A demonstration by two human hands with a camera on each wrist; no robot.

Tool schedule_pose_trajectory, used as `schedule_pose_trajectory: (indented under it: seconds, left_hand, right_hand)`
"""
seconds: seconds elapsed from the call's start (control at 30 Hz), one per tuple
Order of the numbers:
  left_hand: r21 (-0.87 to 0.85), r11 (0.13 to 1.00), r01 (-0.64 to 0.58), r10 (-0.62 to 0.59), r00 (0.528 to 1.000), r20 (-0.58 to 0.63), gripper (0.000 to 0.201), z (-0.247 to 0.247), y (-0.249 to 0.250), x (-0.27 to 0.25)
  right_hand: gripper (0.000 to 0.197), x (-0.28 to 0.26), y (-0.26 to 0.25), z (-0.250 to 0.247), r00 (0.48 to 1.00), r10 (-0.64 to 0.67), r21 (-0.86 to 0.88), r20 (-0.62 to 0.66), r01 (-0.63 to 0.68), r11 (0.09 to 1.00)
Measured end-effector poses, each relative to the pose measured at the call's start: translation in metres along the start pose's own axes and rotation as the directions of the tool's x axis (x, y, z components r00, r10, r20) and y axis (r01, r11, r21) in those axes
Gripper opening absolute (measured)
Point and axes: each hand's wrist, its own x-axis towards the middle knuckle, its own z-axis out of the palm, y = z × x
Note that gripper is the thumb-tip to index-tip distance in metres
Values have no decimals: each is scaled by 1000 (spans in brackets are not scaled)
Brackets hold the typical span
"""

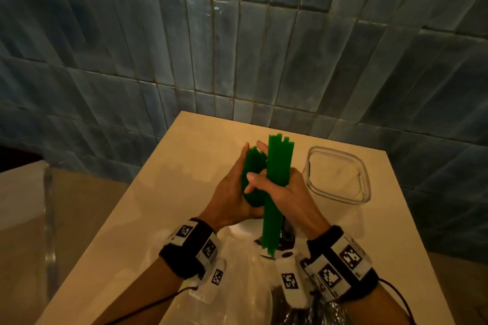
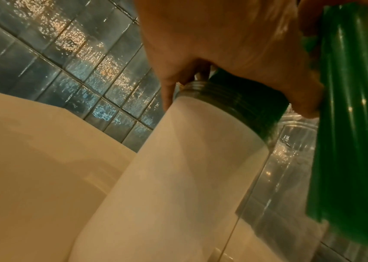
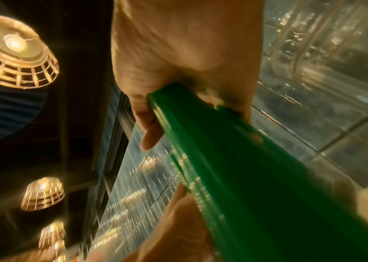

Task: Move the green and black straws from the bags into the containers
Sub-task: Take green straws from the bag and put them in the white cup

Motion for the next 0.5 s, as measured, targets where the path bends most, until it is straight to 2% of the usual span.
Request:
schedule_pose_trajectory:
  seconds: [0.03,0.07,0.1,0.17,0.2,0.27,0.37,0.47,0.5]
  left_hand:
    - [12,1000,10,-10,1000,-15,123,1,-3,0]
    - [16,1000,21,-20,999,-27,122,1,-4,0]
    - [18,1000,24,-23,999,-31,120,1,-5,0]
    - [91,996,12,-10,1000,-12,109,3,-6,-1]
    - [143,990,3,-3,1000,4,105,3,-7,-2]
    - [171,985,1,0,1000,-4,105,4,-8,-5]
    - [78,996,51,-43,994,-100,98,5,3,-3]
    - [14,993,118,-114,978,-176,80,3,5,1]
    - [9,990,140,-136,974,-179,77,1,6,2]
  right_hand:
    - [26,1,0,-1,999,-45,-48,-14,44,998]
    - [52,2,-1,-2,995,-99,-133,22,101,986]
    - [69,5,-1,-2,989,-125,-261,76,141,955]
    - [76,11,-5,-2,971,-80,-544,226,193,816]
    - [76,14,-2,-2,958,-67,-625,280,235,744]
    - [72,18,0,-3,944,-79,-656,320,281,701]
    - [53,15,-5,-6,960,-114,-568,254,244,786]
    - [4,6,-17,-11,964,-266,-269,-19,251,930]
    - [16,4,-23,-13,946,-294,-139,-134,276,951]
